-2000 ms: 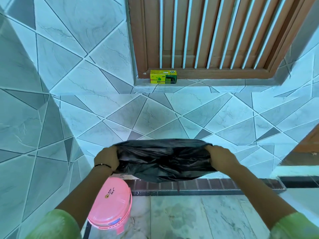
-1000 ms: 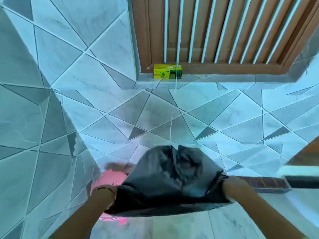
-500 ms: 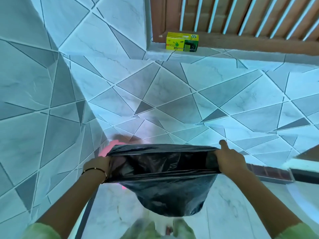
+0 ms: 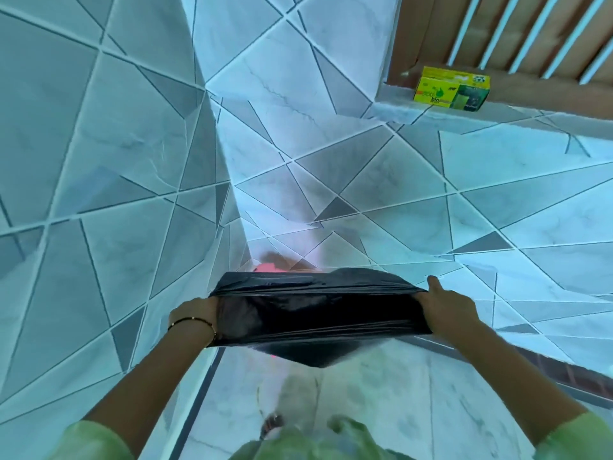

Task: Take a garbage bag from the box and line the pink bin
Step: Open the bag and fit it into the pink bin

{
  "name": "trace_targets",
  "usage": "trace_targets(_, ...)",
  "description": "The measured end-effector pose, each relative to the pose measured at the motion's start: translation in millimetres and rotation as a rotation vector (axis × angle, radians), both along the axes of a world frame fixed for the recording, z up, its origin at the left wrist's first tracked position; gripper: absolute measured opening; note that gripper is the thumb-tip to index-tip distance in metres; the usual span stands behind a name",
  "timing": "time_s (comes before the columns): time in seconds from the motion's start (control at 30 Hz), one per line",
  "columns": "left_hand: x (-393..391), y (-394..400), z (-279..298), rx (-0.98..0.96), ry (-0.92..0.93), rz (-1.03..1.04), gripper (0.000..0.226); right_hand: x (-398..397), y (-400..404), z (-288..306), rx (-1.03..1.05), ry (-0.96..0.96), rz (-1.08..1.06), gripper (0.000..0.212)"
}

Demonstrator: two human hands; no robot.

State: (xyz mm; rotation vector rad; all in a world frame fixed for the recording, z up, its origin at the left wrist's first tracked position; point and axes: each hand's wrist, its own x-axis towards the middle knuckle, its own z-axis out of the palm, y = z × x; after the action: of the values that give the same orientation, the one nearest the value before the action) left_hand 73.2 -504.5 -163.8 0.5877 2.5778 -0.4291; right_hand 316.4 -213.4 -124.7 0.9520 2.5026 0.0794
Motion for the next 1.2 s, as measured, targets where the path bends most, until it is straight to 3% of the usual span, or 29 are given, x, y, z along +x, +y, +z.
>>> trace_targets(0.33, -66, -30, 14, 0.109, 0.088, -0.06, 0.034, -66, -18, 3, 0.025, 0.143, -0.072, 0.033)
trace_targets(0.5, -79, -34, 14, 0.146, 0.061, -0.085, 0.043, -74, -21, 1, 0.026, 0.1, -0.105, 0.038)
trace_targets(0.8, -96, -45, 7, 0.212, 0.052, -0.067, 0.035, -109, -17, -1, 0.049, 0.075, -0.087, 0.039)
trace_targets(1.2, -104, -34, -19, 0.091, -0.079, -0.096, 0.044, -129, -6, -6, 0.033, -0.022, -0.059, 0.041)
